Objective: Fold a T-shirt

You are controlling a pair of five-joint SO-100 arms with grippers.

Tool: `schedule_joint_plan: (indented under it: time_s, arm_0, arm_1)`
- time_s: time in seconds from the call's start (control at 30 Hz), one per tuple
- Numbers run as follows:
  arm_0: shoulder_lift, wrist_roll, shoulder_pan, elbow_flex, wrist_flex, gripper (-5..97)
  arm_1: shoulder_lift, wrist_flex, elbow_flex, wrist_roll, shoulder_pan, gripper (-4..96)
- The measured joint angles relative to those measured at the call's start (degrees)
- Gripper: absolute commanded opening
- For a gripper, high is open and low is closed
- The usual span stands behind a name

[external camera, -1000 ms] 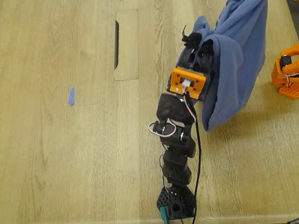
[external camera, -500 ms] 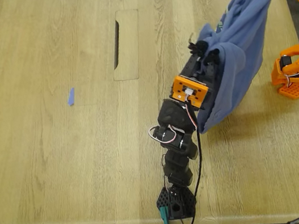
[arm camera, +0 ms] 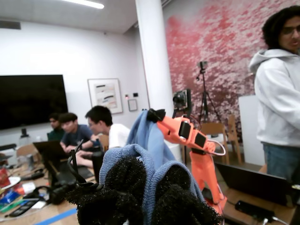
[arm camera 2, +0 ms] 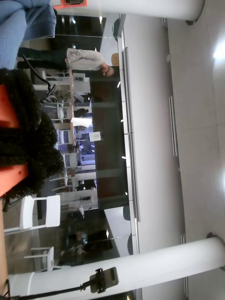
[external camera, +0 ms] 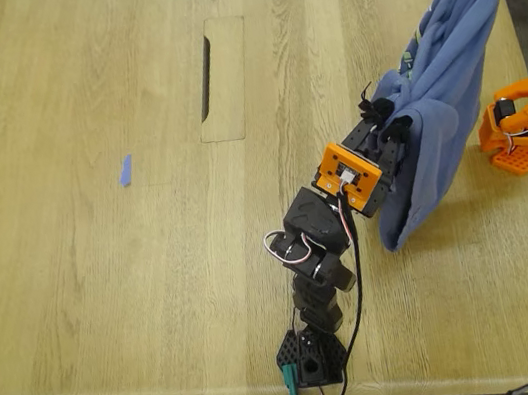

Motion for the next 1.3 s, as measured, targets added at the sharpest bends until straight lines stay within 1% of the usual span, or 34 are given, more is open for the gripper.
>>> schedule_joint_plan:
  time_s: [0.17,0.3,0.5,0.8,0.9,1.0,1.1,1.3]
  arm_0:
    - [0.0,0.0,2.7,0.0,1.1,0]
    - [0.0,0.0,6.9,0.0,3.3,0]
    - [0.6,0.0,12.6,0.0,8.3,0]
    - [3.5,0.0,20.0,-1.7,14.9,0]
    - [4.5,0.0,23.6,-2.0,17.7,0]
    - [4.9,0.0,26.8,-2.0,20.6,0]
    - [5.0,-1.1,29.2,-2.0,24.0,0]
    - [5.4,-2.7,29.9,-2.0,25.8,0]
  arm_1:
    - [0.3,2.5,-0.8,0.4,-0.9,0.1]
    - [1.7,5.4,-1.3,1.3,-2.3,0.1]
    - [2.6,7.2,-0.6,1.4,-7.2,0.1]
    - [4.0,8.6,8.8,-1.4,-19.9,0.1]
    - [4.7,8.6,12.5,-1.8,-23.1,0.1]
    - [4.9,8.6,14.3,-1.8,-25.0,0.1]
    - [5.8,9.8,15.3,-1.8,-26.0,0.1]
    - [9.8,13.8,18.6,-1.8,-28.5,0.1]
